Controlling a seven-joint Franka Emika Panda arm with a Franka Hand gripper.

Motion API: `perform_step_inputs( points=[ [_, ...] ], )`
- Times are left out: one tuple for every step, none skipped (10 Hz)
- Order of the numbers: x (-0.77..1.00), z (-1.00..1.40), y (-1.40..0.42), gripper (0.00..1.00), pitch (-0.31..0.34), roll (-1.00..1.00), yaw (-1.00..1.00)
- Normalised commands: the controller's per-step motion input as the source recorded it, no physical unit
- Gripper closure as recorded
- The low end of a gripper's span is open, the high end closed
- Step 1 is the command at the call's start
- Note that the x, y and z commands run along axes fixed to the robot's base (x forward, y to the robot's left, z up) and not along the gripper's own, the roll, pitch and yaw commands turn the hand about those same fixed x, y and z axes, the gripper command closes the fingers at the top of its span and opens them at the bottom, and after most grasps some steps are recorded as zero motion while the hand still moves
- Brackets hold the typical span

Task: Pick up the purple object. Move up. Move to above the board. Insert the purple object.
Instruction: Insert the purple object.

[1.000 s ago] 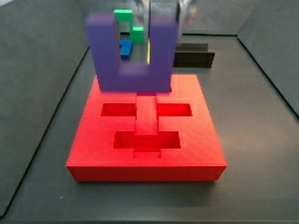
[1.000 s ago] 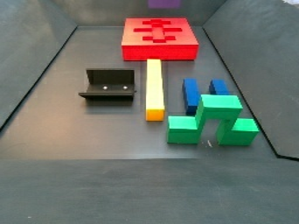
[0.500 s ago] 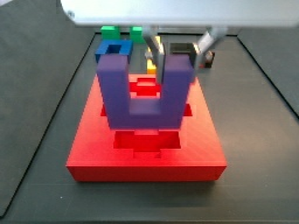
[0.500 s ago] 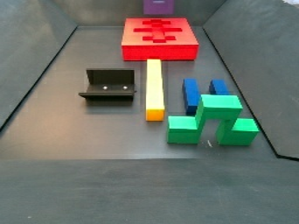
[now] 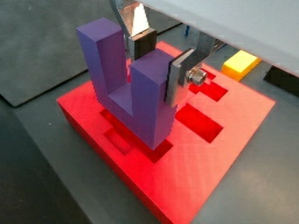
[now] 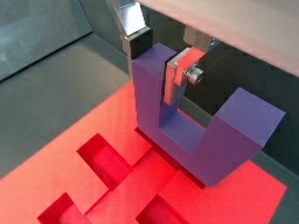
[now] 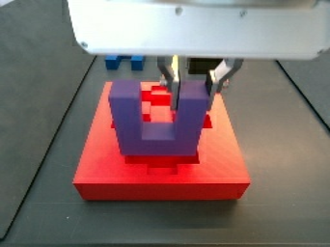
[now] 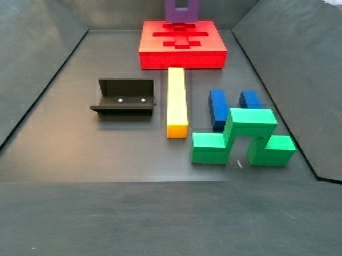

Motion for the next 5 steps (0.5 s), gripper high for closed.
perform_step_inputs(
  points=[
    [0.08, -0.27, -0.14, 1.00, -0.089, 0.06, 0.00],
    [0.07, -0.23, -0.16, 1.00, -0.089, 0.06, 0.00],
    [0.07, -0.21, -0.16, 1.00, -0.071, 0.08, 0.00],
    [0.10, -0.19, -0.08, 1.00, -0.057, 0.13, 0.00],
    [0.10, -0.17, 0.00, 1.00, -0.020, 0.15, 0.00]
  ],
)
